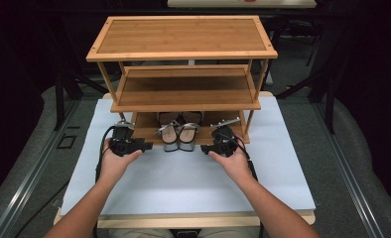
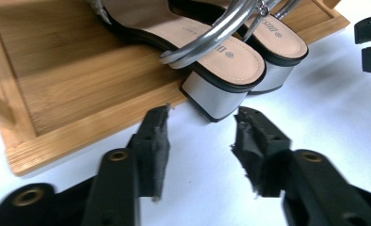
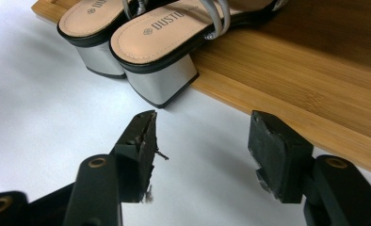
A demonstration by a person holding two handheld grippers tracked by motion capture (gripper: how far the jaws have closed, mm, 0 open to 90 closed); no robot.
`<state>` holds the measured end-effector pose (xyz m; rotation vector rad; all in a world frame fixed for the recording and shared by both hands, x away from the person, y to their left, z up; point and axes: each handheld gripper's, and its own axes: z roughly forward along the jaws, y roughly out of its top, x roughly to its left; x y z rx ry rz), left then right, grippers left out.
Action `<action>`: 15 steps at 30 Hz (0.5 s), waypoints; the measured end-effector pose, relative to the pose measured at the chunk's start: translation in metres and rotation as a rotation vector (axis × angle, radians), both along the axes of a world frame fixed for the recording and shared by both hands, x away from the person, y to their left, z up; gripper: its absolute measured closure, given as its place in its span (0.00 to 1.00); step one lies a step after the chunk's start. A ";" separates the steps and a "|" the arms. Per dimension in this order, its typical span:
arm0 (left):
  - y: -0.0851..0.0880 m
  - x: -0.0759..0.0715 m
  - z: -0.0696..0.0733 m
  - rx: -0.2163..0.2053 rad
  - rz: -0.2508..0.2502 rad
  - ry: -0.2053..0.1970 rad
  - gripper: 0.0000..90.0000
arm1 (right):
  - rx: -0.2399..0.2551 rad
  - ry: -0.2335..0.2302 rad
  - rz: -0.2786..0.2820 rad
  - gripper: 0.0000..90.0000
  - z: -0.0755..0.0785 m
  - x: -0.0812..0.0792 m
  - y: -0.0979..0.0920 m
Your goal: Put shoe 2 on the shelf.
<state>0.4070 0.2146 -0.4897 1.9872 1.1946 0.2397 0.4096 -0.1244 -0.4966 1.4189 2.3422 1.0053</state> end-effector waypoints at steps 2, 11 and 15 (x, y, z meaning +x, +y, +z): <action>0.005 -0.003 0.000 -0.007 0.003 -0.005 0.53 | -0.003 0.001 0.005 0.44 0.001 -0.001 -0.003; 0.030 -0.022 0.004 -0.029 0.024 -0.038 0.49 | -0.013 -0.020 -0.028 0.42 0.009 -0.020 -0.035; 0.042 -0.035 0.002 -0.069 0.038 -0.054 0.49 | -0.014 -0.026 -0.058 0.42 0.009 -0.033 -0.052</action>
